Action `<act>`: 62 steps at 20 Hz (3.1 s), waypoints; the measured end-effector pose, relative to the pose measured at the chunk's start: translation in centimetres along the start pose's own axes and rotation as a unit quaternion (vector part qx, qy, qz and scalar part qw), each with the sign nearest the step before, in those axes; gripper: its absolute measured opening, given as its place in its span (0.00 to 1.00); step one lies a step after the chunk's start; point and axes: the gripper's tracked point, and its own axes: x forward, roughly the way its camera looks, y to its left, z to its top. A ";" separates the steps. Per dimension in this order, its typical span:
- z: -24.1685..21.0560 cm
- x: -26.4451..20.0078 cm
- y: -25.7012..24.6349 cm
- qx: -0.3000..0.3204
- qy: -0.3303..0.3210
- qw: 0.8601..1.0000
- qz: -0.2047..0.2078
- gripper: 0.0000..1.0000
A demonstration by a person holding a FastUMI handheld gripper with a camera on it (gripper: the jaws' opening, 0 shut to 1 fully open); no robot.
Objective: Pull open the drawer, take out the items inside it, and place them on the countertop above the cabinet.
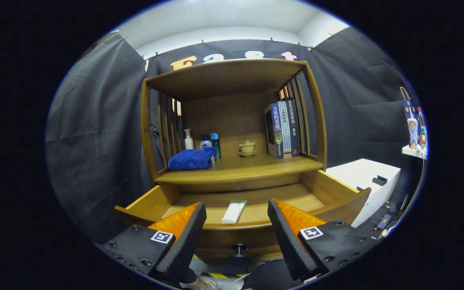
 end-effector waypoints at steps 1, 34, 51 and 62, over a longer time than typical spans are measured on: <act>0.4 0.6 -0.1 0.002 0.002 1.000 -0.006 0.98; -14.0 18.7 1.8 0.045 0.499 0.863 -0.054 0.96; -9.5 12.5 -1.5 0.070 0.496 0.863 -0.057 0.46; -1.6 7.3 -4.3 0.069 0.435 0.897 -0.041 0.39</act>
